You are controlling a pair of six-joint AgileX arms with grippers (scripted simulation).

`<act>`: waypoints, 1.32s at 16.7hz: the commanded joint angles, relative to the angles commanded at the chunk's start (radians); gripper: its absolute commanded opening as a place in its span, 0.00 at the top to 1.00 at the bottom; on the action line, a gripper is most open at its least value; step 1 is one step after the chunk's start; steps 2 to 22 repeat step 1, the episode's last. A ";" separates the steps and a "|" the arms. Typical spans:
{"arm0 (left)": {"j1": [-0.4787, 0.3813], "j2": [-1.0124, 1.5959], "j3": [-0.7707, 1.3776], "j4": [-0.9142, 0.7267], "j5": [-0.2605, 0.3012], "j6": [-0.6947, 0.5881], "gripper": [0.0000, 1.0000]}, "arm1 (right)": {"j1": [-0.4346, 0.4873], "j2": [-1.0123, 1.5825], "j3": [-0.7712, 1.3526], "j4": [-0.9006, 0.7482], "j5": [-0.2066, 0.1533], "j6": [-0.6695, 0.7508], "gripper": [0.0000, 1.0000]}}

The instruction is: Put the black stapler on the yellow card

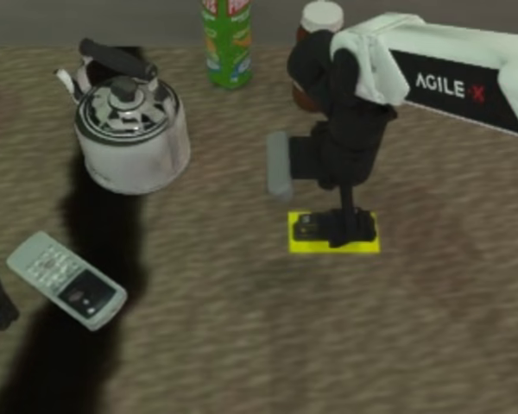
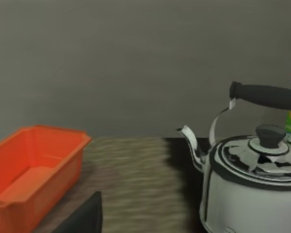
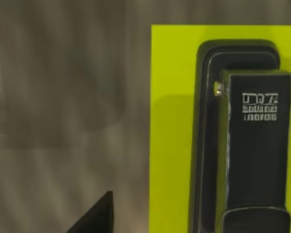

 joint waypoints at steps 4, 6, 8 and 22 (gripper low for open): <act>0.000 0.000 0.000 0.000 0.000 0.000 0.00 | 0.000 0.000 0.000 0.000 0.000 0.000 0.00; 0.000 0.000 0.000 0.000 0.000 0.000 0.00 | 0.000 0.000 0.000 0.000 0.000 0.000 0.00; 0.000 0.000 0.000 0.000 0.000 0.000 0.00 | 0.000 0.000 0.000 0.000 0.000 0.000 0.00; 0.000 0.000 0.000 0.000 0.000 0.000 0.00 | 0.000 0.000 0.000 0.000 0.000 0.000 0.00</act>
